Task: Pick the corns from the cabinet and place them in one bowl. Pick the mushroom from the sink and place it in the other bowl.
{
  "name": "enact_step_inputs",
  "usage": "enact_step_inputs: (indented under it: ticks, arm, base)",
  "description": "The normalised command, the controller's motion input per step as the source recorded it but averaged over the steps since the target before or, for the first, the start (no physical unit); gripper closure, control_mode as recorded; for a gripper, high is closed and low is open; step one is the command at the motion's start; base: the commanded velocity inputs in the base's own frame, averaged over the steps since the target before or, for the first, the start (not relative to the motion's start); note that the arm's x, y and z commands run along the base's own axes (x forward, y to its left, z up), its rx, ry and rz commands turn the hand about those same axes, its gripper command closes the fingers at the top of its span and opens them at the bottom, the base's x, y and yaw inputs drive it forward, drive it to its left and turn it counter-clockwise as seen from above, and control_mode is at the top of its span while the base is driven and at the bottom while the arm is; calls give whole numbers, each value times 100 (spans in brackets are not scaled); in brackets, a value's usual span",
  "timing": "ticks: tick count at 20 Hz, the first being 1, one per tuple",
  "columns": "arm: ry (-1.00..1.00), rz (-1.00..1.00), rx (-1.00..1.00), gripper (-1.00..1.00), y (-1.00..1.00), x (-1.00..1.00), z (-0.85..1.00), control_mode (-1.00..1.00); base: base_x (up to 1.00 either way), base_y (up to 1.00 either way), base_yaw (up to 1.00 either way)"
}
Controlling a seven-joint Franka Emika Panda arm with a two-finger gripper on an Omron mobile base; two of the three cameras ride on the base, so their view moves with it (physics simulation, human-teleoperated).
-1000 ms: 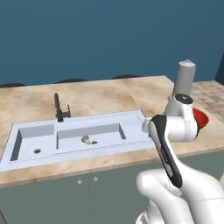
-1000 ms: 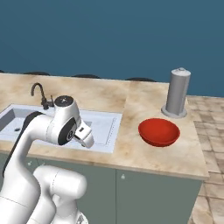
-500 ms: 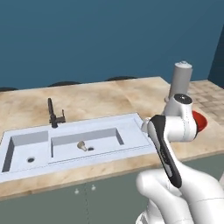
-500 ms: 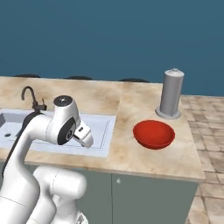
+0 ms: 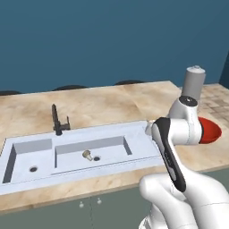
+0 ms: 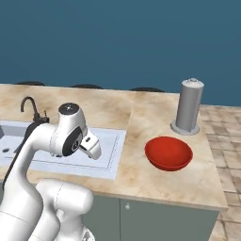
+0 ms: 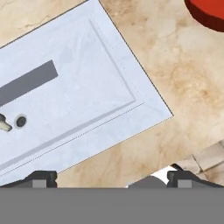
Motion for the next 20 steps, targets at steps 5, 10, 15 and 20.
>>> enact_step_inputs:
  ticks: [5, 10, 15, 20]
  arm:
    - [0, 0, 0, -100, 0, 0, 0, 100]
    - [0, 0, 0, -100, 0, 0, 0, 100]
    - [0, 0, 0, -100, 0, 0, 0, 100]
    - [0, 0, 0, -100, 0, 0, 0, 100]
  base:
    - [37, -2, 20]
    - [45, -8, 16]
    - [43, -7, 13]
    - [14, 0, 2]
